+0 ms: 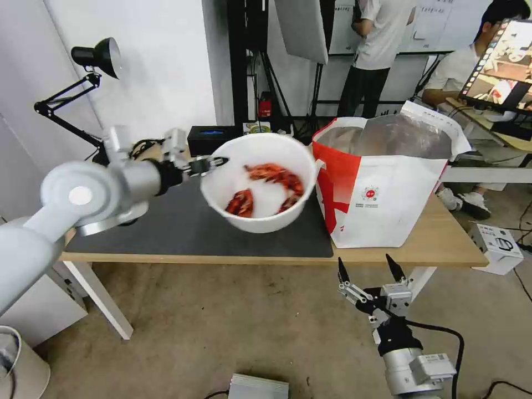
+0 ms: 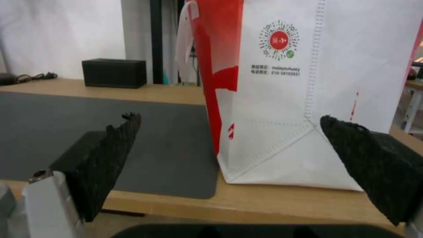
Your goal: Pick up the trash from the table and place it into the takeout bag.
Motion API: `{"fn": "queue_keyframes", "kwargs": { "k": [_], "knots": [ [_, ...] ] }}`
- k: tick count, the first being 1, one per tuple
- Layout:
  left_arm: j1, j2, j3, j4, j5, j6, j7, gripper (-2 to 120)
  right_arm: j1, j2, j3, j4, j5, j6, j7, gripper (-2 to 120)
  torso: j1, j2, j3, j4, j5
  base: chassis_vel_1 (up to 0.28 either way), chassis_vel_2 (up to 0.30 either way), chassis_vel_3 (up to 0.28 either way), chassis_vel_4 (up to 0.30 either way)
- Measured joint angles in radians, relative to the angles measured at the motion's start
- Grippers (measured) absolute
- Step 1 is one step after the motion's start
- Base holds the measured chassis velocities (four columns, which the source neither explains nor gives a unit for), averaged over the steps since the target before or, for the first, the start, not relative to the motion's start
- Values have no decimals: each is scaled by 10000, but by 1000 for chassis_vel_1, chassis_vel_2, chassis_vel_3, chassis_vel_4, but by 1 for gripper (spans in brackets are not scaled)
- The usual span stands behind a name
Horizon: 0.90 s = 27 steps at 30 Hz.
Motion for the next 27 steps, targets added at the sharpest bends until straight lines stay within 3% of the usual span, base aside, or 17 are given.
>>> {"fn": "queue_keyframes", "kwargs": {
  "k": [7,17,27],
  "knots": [
    [-541,-965,830,55,75,-87,-84,0,0,0,0,0,1,0,0,100,0,-1,0,3,-2,0,0,0,0],
    [-955,-1825,1316,-144,35,-279,-312,0,-1,0,0,0,0,0,0,100,0,-1,0,3,-2,0,0,0,0],
    [-2192,-3329,2173,508,-208,-472,-709,0,0,0,0,0,0,0,0,100,0,0,0,2,0,0,0,0,0]
  ]
}}
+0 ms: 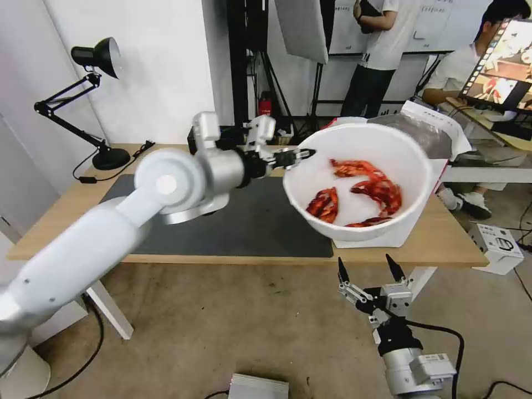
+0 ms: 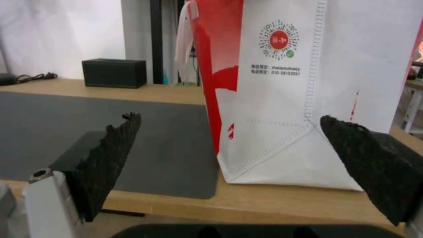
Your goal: Pick up the trash from the table and place it into the takeout bag.
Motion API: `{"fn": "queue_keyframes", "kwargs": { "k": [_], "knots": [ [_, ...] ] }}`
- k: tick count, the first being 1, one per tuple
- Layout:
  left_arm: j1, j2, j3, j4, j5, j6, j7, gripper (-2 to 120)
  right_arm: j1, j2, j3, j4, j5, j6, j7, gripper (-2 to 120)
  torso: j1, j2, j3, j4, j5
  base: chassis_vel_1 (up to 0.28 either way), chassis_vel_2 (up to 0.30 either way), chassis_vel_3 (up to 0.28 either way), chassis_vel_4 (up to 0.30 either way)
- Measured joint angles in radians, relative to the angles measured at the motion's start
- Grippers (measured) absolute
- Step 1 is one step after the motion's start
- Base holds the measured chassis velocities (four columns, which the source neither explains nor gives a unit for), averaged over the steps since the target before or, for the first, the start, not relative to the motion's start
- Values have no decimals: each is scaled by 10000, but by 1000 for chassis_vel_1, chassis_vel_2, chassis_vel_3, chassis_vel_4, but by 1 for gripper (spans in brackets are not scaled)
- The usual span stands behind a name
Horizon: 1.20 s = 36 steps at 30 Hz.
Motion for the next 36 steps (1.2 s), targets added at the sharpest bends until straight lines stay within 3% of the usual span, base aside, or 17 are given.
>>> {"fn": "queue_keyframes", "kwargs": {
  "k": [3,16,25,36],
  "knots": [
    [-405,-698,259,449,11,-66,-131,0,0,0,0,0,0,0,0,100,0,0,0,0,-1,0,0,0,0],
    [-1345,-1975,1067,1876,350,-226,-304,0,0,0,0,0,0,0,0,100,0,-1,0,2,-1,0,0,0,0],
    [-1914,-3448,1319,3335,693,-412,-740,0,0,0,0,0,0,0,1,100,0,0,-1,0,0,0,0,0,0],
    [-2178,-5469,1202,5236,1511,-1007,-1893,0,0,0,0,-1,0,0,0,100,-1,-1,-1,-2,1,0,0,0,0]
  ]
}}
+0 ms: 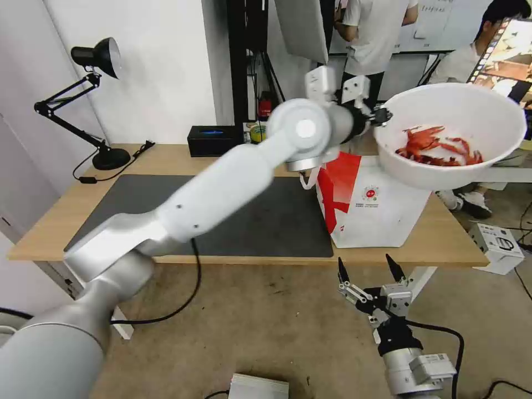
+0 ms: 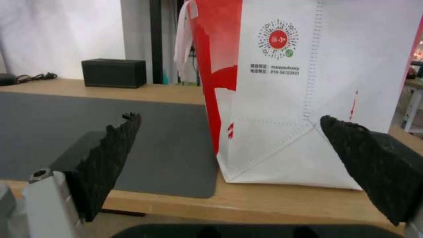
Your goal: Pick up the trash from the table and place it into the takeout bag.
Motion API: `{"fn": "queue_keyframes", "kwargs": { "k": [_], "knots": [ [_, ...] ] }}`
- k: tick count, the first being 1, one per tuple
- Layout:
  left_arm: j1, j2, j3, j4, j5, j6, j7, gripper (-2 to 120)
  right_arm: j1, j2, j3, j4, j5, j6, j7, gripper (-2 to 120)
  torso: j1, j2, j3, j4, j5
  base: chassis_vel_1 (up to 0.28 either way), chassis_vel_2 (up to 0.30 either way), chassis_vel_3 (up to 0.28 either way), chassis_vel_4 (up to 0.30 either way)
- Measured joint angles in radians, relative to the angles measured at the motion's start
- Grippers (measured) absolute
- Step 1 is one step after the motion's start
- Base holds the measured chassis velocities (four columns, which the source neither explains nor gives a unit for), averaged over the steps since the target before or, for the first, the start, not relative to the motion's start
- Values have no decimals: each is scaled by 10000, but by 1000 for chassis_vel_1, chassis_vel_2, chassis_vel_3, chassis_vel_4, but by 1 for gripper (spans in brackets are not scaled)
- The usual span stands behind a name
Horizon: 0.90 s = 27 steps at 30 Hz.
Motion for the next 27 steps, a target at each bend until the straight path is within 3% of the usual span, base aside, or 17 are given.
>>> {"fn": "queue_keyframes", "kwargs": {
  "k": [7,14,27],
  "knots": [
    [-192,-790,-308,1136,441,-420,-581,0,0,0,0,1,0,0,0,100,0,0,1,2,-3,0,0,0,0],
    [-420,-856,-320,1591,458,-836,-798,0,0,0,0,0,0,0,0,100,0,0,1,4,-4,0,0,0,0],
    [-552,-839,-37,2255,497,-1937,-2236,0,0,0,0,0,0,0,0,100,0,2,1,3,-4,0,0,0,0]
  ]
}}
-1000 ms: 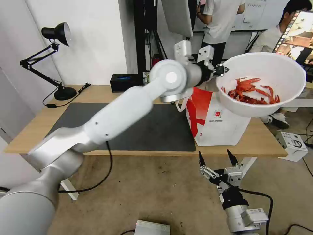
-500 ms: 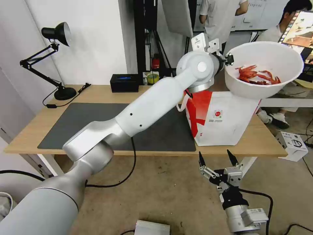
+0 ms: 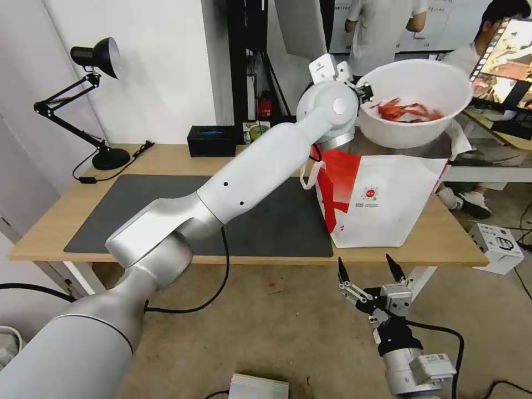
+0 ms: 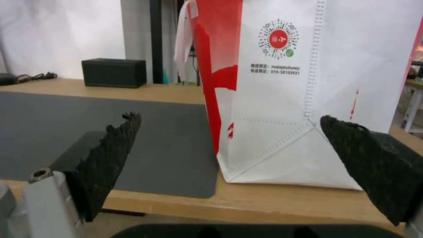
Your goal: Pick up the trash from the table and place it into the takeout bag.
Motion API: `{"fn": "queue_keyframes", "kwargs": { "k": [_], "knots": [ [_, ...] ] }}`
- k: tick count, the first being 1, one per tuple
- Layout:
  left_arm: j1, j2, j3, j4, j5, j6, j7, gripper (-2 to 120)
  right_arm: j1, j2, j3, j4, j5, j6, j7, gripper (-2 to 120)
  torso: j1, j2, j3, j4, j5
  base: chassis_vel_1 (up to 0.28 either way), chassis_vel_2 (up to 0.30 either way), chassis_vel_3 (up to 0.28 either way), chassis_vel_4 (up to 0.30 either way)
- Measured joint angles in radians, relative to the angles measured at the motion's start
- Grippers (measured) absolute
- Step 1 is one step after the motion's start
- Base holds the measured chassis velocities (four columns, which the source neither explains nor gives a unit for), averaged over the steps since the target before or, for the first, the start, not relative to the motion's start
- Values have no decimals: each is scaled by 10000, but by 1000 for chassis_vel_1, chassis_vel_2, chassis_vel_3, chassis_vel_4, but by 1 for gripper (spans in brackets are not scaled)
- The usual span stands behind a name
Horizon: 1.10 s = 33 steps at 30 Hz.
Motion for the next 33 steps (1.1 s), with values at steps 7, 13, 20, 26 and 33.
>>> {"fn": "queue_keyframes", "kwargs": {
  "k": [7,13,20,26,33],
  "knots": [
    [209,4,379,146,200,-150,-558,0,0,0,0,0,0,0,0,100,0,-1,0,1,0,0,0,0,0],
    [432,6,594,163,395,-152,-698,0,0,0,0,0,0,0,0,100,0,-1,-1,0,0,0,0,0,0],
    [496,10,669,11,533,-206,-732,0,0,0,0,0,0,0,0,100,0,-1,0,0,0,0,0,0,0],
    [215,15,682,-194,690,-216,-684,0,0,0,0,0,0,0,0,100,0,-1,-1,0,0,0,0,0,0],
    [133,19,722,-381,693,-219,-648,0,0,0,0,0,0,0,0,100,0,-1,-1,0,0,0,0,0,0]
  ]
}}
